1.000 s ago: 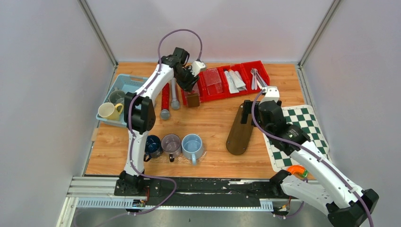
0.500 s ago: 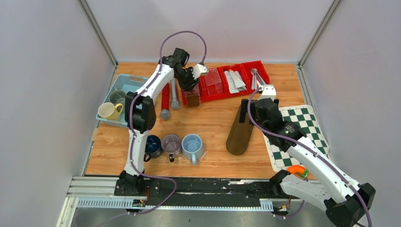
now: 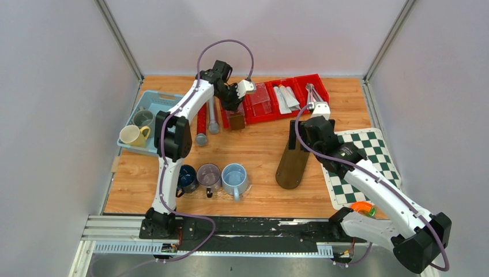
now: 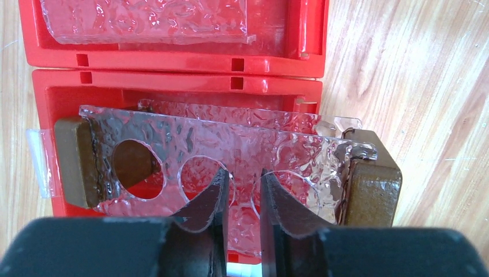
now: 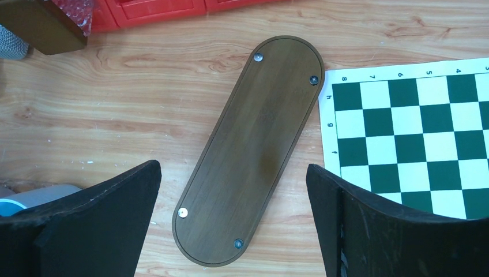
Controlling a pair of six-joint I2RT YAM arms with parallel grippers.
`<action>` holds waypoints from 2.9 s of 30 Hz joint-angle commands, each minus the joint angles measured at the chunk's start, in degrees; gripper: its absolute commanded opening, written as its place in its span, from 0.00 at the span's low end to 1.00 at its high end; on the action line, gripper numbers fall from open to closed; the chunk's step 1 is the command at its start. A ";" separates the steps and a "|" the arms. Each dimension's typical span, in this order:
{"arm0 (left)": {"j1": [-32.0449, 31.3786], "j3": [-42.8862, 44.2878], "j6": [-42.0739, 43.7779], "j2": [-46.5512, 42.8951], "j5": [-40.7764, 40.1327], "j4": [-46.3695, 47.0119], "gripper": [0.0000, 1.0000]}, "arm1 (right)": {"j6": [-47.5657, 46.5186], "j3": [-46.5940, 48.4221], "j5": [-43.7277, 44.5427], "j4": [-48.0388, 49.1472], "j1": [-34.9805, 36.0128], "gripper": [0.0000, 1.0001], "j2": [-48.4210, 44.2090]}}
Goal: Prepare toiletry sets of a toothbrush and toothpaste on the tray
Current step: Pick up the toothpaste holder from the storage box, then place the toothpaste holder at the center of the board.
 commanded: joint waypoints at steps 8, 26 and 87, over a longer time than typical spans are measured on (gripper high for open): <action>-0.01 -3.13 -2.88 -7.03 3.99 4.58 0.00 | -0.65 3.51 -0.04 0.22 -0.37 1.00 -0.43; -4.20 -16.91 -27.81 -24.67 -12.85 24.96 0.00 | -0.48 2.83 1.11 -0.46 -0.29 1.00 -5.79; -19.62 -51.61 -81.25 -36.94 -49.52 6.67 0.00 | 0.30 -6.03 2.94 1.33 -0.30 1.00 -14.45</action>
